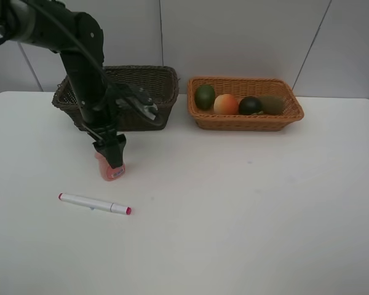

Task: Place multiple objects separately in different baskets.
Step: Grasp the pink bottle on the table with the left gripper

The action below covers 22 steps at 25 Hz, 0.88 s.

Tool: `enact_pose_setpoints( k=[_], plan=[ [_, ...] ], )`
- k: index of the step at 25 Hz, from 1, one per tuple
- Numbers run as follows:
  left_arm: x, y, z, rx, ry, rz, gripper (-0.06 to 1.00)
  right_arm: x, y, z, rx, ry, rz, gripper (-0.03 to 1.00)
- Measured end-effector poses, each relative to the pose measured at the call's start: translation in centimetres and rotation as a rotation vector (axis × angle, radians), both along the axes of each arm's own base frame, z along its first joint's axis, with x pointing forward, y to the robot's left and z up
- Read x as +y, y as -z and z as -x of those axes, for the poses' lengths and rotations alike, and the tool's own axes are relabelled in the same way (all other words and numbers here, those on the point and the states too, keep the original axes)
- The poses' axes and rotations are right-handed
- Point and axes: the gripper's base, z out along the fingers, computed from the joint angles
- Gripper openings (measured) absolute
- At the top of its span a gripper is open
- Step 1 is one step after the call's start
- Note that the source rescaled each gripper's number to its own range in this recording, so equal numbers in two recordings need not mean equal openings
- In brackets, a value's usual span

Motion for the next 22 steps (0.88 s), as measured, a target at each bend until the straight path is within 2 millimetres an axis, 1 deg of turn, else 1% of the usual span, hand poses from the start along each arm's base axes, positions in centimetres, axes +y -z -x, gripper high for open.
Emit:
enact_pose_setpoints(
  k=[13, 22],
  plan=[
    [0.0, 1.4, 0.0, 0.042, -0.043, -0.012, 1.00, 0.0, 0.0, 0.0, 0.000, 0.000, 0.000, 0.98],
    [-0.1, 1.8, 0.0, 0.052, -0.055, -0.016, 0.99, 0.0, 0.0, 0.0, 0.000, 0.000, 0.000, 0.98]
  ],
)
